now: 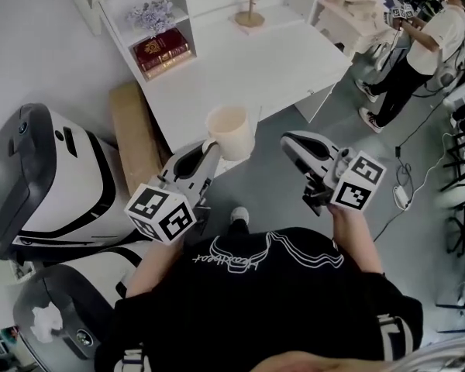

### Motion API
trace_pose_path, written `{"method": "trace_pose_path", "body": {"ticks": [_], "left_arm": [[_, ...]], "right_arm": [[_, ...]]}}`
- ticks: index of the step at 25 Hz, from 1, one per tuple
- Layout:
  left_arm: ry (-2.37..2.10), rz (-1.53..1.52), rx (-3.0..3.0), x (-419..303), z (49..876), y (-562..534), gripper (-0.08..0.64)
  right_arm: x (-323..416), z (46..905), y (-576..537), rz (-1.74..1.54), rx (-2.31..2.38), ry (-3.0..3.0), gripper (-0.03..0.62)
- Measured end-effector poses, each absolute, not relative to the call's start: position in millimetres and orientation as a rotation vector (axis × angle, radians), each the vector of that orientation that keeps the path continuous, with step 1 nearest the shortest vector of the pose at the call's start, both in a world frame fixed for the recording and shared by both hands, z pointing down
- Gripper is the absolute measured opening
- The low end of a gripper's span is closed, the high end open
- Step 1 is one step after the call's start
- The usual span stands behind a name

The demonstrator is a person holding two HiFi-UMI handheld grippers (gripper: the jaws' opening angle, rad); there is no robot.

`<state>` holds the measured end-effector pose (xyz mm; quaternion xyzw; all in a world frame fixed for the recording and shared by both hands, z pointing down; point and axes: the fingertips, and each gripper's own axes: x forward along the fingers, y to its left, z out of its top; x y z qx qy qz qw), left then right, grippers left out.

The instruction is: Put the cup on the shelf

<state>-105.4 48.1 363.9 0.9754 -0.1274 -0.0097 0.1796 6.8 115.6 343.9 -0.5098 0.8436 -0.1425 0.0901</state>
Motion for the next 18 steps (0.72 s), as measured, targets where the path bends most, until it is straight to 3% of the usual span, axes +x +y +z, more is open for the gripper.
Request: {"method": "trace_pose_path", "body": {"ticks": [18], "left_arm": [[-0.528, -0.077, 2.800, -70.2, 343.9, -118.7, 0.041]], "right_arm": [[42.0, 332.2, -57.9, -0.403, -1.414, 2.627, 0.006]]}}
